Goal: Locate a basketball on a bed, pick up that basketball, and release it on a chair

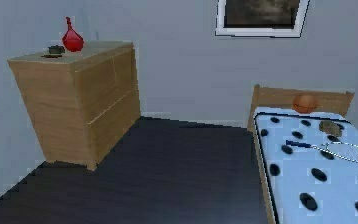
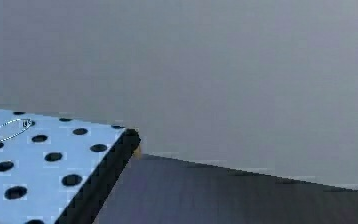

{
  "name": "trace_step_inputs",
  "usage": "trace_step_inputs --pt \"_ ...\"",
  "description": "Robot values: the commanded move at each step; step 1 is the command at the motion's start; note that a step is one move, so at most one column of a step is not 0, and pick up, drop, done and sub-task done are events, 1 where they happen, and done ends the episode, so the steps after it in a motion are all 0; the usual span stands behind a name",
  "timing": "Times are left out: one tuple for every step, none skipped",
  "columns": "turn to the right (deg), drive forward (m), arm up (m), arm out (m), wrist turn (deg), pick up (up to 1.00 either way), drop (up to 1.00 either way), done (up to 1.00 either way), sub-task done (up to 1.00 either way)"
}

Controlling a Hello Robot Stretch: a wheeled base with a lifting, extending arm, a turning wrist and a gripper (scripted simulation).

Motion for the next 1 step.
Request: trace_step_inputs --pt "0.0 0.45 0.00 0.00 0.0 0.00 0.00 0.00 0.00"
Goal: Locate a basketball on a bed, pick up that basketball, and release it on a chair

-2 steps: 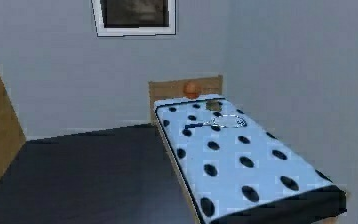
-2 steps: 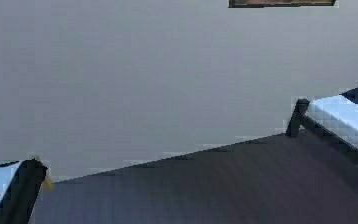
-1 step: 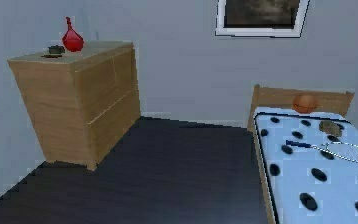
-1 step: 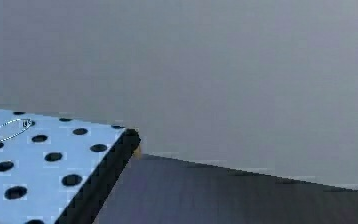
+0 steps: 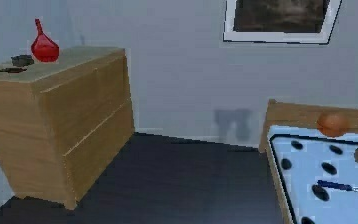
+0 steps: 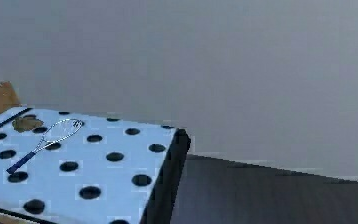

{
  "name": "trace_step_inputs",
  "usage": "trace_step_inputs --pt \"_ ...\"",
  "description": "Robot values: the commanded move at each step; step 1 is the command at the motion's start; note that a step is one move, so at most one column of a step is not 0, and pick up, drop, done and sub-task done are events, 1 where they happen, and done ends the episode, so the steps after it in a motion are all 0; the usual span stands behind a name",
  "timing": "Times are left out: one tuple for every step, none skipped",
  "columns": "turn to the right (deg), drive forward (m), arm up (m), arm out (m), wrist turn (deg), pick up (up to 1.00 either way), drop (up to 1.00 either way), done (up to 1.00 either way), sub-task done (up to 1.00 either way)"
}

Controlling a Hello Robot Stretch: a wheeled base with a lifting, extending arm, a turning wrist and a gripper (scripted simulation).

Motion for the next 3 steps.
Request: trace_step_inputs --pt "12.0 0.00 0.00 0.00 0.0 0.00 0.00 0.00 0.00" --pt "0.0 1.00 0.00 0.00 0.0 0.00 0.00 0.00 0.00" --pt "0.0 0.50 0.00 0.00 0.0 0.00 0.00 0.00 0.00"
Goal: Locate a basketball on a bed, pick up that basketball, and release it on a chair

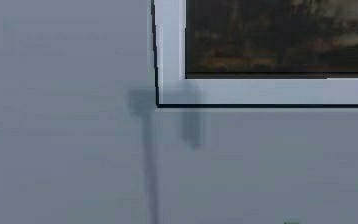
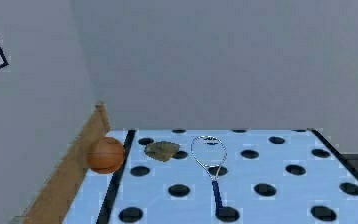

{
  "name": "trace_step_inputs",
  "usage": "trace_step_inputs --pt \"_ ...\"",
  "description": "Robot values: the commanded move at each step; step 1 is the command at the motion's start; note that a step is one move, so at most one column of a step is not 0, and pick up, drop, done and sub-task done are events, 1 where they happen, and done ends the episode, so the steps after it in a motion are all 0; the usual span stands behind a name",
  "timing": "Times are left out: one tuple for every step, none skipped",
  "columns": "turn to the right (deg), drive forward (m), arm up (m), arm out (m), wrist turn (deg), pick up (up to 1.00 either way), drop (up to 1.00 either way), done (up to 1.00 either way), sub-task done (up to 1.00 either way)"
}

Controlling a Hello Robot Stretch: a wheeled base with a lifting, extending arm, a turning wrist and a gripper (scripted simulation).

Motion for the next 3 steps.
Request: trace_step_inputs --pt "-21.0 0.00 0.00 0.00 0.0 0.00 0.00 0.00 0.00" --pt "45.0 0.00 0.00 0.00 0.0 0.00 0.00 0.00 0.00" --pt "45.0 0.00 0.00 0.00 0.0 0.00 0.00 0.00 0.00"
